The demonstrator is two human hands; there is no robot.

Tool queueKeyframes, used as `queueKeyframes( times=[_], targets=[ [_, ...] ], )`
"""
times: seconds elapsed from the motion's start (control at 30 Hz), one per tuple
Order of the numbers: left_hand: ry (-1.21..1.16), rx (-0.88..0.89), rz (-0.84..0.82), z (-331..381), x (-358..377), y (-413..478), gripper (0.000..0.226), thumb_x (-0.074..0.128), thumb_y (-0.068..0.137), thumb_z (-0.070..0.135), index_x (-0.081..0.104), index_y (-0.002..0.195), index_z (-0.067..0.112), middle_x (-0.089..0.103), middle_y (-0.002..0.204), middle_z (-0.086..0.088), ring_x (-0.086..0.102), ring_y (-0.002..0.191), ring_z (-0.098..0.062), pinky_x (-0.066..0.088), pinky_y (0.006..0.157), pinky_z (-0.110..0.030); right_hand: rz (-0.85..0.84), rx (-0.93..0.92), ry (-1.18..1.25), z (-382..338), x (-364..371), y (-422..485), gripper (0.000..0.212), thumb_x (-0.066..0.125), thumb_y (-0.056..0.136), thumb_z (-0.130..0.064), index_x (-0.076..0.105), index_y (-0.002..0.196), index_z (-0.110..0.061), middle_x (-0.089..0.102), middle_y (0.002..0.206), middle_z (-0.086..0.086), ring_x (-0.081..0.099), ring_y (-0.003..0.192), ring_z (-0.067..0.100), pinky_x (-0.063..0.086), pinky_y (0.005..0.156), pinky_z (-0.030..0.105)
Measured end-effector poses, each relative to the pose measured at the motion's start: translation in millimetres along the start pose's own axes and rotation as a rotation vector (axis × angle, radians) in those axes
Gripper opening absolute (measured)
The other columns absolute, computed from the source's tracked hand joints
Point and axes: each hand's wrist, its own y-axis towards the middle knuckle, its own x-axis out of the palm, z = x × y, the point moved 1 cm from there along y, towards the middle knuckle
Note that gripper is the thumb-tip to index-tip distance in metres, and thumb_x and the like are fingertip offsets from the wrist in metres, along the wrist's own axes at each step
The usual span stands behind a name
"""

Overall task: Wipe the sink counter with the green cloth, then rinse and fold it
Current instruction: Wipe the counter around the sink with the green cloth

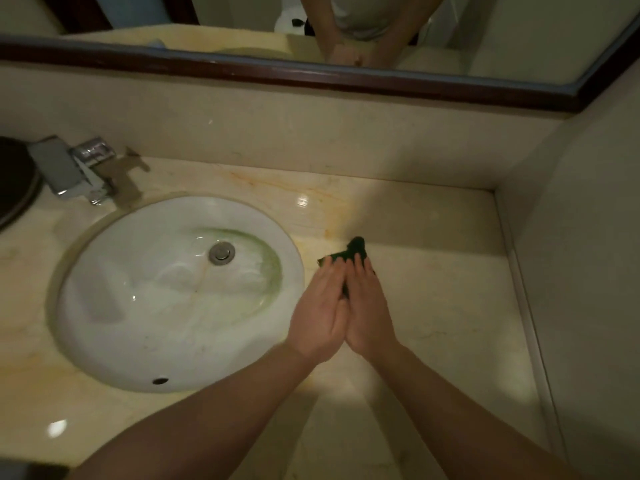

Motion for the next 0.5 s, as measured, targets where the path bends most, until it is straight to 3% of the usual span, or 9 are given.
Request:
queueKeyframes(
  times=[0.1,0.13,0.2,0.27,0.3,0.37,0.43,0.5],
  targets=[
    [0.127,-0.034,-0.094,12,6,17,0.066,0.016,0.094,0.040,0.033,0.149,0.008,0.034,0.155,-0.010,0.031,0.143,-0.024,0.024,0.118,-0.037,0.091,0.137,0.460,3,-33,0,0.043,0.035,0.100,-0.014,0.039,0.140,-0.029,0.046,0.141,-0.017,0.040,0.128,-0.013,0.024,0.104,0.005],
    [0.258,-0.054,-0.134,13,8,22,0.071,0.015,0.091,0.044,0.032,0.149,0.007,0.032,0.156,-0.012,0.029,0.143,-0.026,0.021,0.119,-0.039,0.165,0.229,0.518,6,-44,2,0.045,0.038,0.098,-0.007,0.044,0.136,-0.031,0.052,0.135,-0.018,0.046,0.121,-0.014,0.027,0.099,0.004],
    [0.498,-0.020,-0.191,14,14,28,0.073,0.025,0.091,0.047,0.027,0.150,0.005,0.026,0.158,-0.013,0.022,0.146,-0.028,0.012,0.121,-0.042,0.320,0.348,0.379,18,-56,12,0.048,0.040,0.095,-0.004,0.046,0.140,-0.021,0.053,0.141,-0.002,0.050,0.127,0.011,0.033,0.100,0.018],
    [0.528,0.004,-0.215,8,15,31,0.068,0.045,0.092,0.037,0.028,0.149,0.003,0.027,0.157,-0.014,0.021,0.147,-0.028,0.004,0.120,-0.040,0.323,0.396,0.233,22,-59,34,0.053,0.041,0.092,-0.007,0.037,0.145,-0.013,0.043,0.149,0.008,0.042,0.135,0.025,0.035,0.104,0.033],
    [0.511,0.025,-0.206,2,13,34,0.067,0.057,0.089,0.027,0.034,0.147,0.002,0.033,0.155,-0.016,0.028,0.144,-0.029,0.004,0.119,-0.038,0.282,0.428,0.178,23,-56,48,0.057,0.041,0.091,-0.011,0.031,0.148,-0.010,0.034,0.154,0.011,0.033,0.141,0.028,0.032,0.109,0.037],
    [0.443,0.069,-0.129,-12,4,38,0.067,0.076,0.072,0.009,0.053,0.134,0.001,0.054,0.139,-0.017,0.050,0.130,-0.031,0.021,0.113,-0.036,0.199,0.511,0.056,17,-44,71,0.064,0.038,0.093,-0.021,0.018,0.151,-0.002,0.017,0.160,0.017,0.013,0.148,0.031,0.016,0.119,0.041],
    [0.262,0.016,-0.057,-25,-19,48,0.052,0.072,0.072,-0.001,0.061,0.123,0.006,0.063,0.124,-0.014,0.061,0.114,-0.031,0.042,0.103,-0.031,0.198,0.609,-0.063,10,-32,87,0.068,0.032,0.095,-0.032,0.013,0.152,0.001,0.011,0.161,0.020,0.007,0.148,0.034,0.007,0.121,0.042],
    [0.076,-0.104,0.041,-33,-55,60,0.033,0.054,0.089,-0.002,0.060,0.118,0.013,0.064,0.116,-0.007,0.062,0.104,-0.020,0.044,0.090,-0.016,0.239,0.661,-0.185,5,-23,93,0.072,0.031,0.093,-0.039,0.018,0.151,0.002,0.017,0.159,0.021,0.013,0.147,0.034,0.011,0.119,0.045]
  ],
)
